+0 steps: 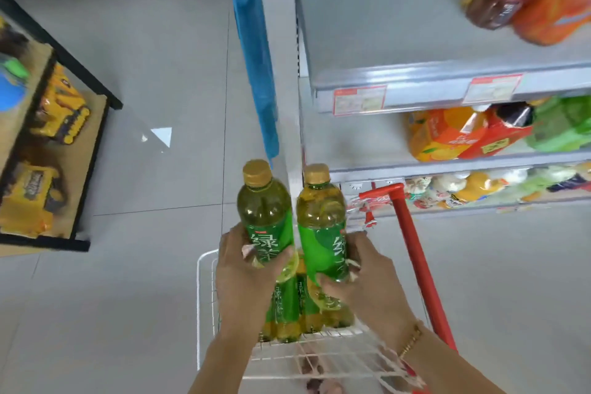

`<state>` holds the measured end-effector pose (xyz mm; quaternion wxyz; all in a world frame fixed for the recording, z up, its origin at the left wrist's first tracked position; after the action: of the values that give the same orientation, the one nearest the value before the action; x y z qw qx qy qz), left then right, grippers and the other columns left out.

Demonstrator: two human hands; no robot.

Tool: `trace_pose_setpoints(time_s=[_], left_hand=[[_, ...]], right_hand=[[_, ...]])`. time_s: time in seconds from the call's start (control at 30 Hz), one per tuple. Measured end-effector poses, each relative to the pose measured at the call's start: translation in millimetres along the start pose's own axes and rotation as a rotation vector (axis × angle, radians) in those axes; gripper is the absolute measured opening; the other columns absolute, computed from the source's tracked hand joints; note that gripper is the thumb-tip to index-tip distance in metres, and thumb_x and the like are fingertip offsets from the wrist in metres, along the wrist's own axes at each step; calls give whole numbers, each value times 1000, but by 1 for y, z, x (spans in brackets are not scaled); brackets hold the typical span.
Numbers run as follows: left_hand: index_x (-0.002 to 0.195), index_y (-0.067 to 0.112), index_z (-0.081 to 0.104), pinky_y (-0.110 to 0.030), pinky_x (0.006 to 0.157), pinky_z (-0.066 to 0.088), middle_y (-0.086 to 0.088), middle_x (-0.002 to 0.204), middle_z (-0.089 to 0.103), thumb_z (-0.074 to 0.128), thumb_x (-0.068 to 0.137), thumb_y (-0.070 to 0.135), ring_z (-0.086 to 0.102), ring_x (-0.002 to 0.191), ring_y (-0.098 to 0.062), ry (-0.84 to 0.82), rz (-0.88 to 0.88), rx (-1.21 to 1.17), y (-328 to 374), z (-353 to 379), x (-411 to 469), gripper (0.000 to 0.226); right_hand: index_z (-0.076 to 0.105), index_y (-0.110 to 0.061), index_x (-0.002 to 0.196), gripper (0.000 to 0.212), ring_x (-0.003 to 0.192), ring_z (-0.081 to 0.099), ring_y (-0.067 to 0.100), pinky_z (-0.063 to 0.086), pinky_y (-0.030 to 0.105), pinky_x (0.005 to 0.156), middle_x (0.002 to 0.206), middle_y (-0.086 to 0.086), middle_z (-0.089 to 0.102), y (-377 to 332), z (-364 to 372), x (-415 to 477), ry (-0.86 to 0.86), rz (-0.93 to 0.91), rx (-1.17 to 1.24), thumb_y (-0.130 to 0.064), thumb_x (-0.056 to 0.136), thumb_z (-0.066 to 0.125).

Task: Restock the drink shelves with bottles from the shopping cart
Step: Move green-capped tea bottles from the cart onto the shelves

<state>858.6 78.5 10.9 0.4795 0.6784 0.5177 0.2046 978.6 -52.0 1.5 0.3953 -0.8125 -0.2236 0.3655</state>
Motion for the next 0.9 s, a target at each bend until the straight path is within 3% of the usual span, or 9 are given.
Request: trace_pose_setpoints(time_s=[0.13,0.23,0.33,0.43,0.5,0.6,0.73,0.8,0.9], left_hand=[[97,48,50,-2,82,43,11,106,56,86,60,18,53,98,9,-21,235,-49,81,3,6,59],[96,44,55,-8,76,49,11,98,60,86,59,29,59,89,4,-72,319,-26,136,8,11,51],[97,32,59,-4,64,45,15,84,62,80,58,50,57,78,4,-133,342,52,185,18,17,47],[90,27,66,-4,57,43,17,74,65,79,60,53,58,66,9,-148,354,57,225,34,30,41],[91,25,69,-4,55,44,19,73,66,78,63,52,58,62,13,-151,348,47,247,46,47,40],[94,21,70,-22,72,55,10,82,71,78,64,51,65,75,0,-124,350,32,276,62,78,43],[96,16,65,-29,74,54,3,89,69,78,67,47,65,82,-14,-43,390,93,300,90,121,44],[101,15,62,-32,75,55,-1,95,67,78,65,48,64,85,-18,32,441,143,303,106,140,51],[113,9,55,-28,72,51,-7,109,59,79,65,46,62,90,-22,112,497,219,301,129,156,65]], right_hand=[[56,-27,102,50,81,66,-1,56,31,78,88,-15,70,-48,-59,-6,211,-156,-20,-33,61,83],[59,-27,95,43,76,68,3,57,35,73,80,-13,71,-84,-109,-5,337,-198,-74,-39,59,79],[61,-24,89,42,73,66,5,53,27,68,76,-11,70,-116,-156,-3,400,-209,-162,-47,56,74],[61,-21,83,38,63,58,5,40,12,53,69,-11,64,-139,-196,15,422,-205,-243,-47,59,76],[63,-20,84,36,65,56,10,38,19,52,70,-6,63,-154,-215,36,440,-223,-273,-45,62,77],[68,-22,88,30,75,61,11,38,24,59,77,-5,66,-173,-233,72,446,-269,-237,-39,66,78],[53,-19,65,30,59,53,8,34,21,48,62,-10,55,-187,-243,122,513,-268,-205,-35,69,78],[58,-13,82,33,69,62,16,38,21,54,76,-2,64,-185,-241,147,591,-281,-174,-36,68,78],[51,-2,107,56,84,65,28,43,26,62,95,11,66,-174,-234,176,690,-349,-76,-34,69,78]])
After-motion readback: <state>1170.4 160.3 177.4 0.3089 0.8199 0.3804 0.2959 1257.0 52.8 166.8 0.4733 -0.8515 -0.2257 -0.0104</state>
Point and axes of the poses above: each hand's wrist, its own x-axis towards the middle knuckle, its own z-axis out of the palm, y = z × x, the point moved 2 cm from there along x, towards the middle knuckle
